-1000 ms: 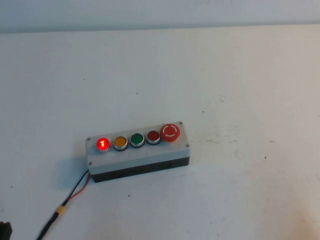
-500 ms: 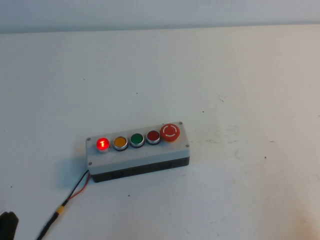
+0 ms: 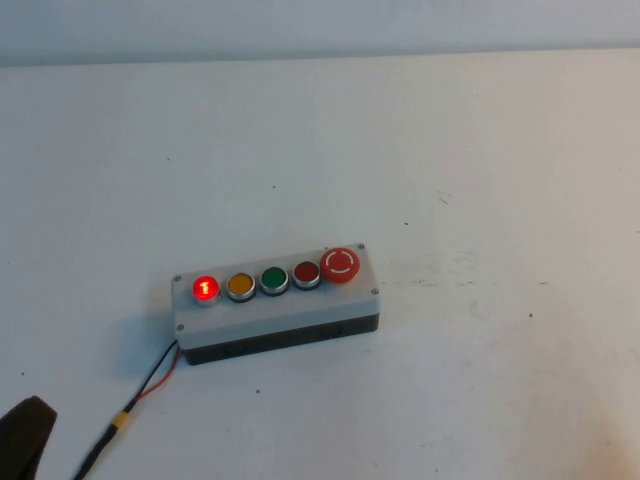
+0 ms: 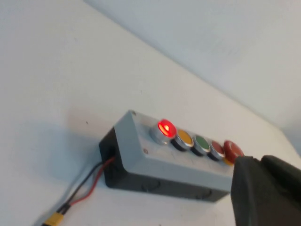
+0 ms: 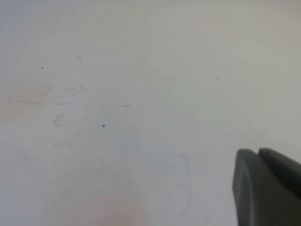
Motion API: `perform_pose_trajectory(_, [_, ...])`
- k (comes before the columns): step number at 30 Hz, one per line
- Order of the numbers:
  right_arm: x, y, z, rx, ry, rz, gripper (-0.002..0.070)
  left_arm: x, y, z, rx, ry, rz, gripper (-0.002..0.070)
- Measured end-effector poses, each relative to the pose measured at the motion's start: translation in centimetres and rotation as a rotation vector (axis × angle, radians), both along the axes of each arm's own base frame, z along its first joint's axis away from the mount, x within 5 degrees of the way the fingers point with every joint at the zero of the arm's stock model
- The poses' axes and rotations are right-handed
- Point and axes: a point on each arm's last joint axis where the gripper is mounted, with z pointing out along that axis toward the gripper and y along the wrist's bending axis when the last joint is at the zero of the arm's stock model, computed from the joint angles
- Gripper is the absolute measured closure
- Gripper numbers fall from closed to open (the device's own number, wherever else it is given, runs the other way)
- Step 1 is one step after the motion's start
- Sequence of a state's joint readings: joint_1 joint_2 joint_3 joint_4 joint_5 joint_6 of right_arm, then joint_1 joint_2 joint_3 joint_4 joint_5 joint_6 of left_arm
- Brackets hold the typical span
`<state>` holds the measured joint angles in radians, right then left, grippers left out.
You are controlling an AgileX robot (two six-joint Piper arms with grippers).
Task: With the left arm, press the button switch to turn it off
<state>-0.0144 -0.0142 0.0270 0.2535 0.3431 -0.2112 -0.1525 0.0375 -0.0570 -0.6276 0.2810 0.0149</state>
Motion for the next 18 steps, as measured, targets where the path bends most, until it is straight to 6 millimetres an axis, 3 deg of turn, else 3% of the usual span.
perform_pose_trajectory(3, [0.0, 0.0, 0.0, 0.000, 0.000, 0.000, 0.0692, 0.2, -0.6, 2.8, 0.069, 0.087, -0.077, 0.0677])
perform_pose_trajectory(10, [0.0, 0.0, 0.0, 0.000, 0.000, 0.000, 0.0692, 2.6, -1.4, 6.4, 0.336, 0.414, -0.232, 0.0677])
perform_pose_trajectory(18, [0.0, 0.0, 0.0, 0.000, 0.000, 0.000, 0.0692, 8.5, -2.1, 8.2, 0.545, 0.689, -0.376, 0.0677])
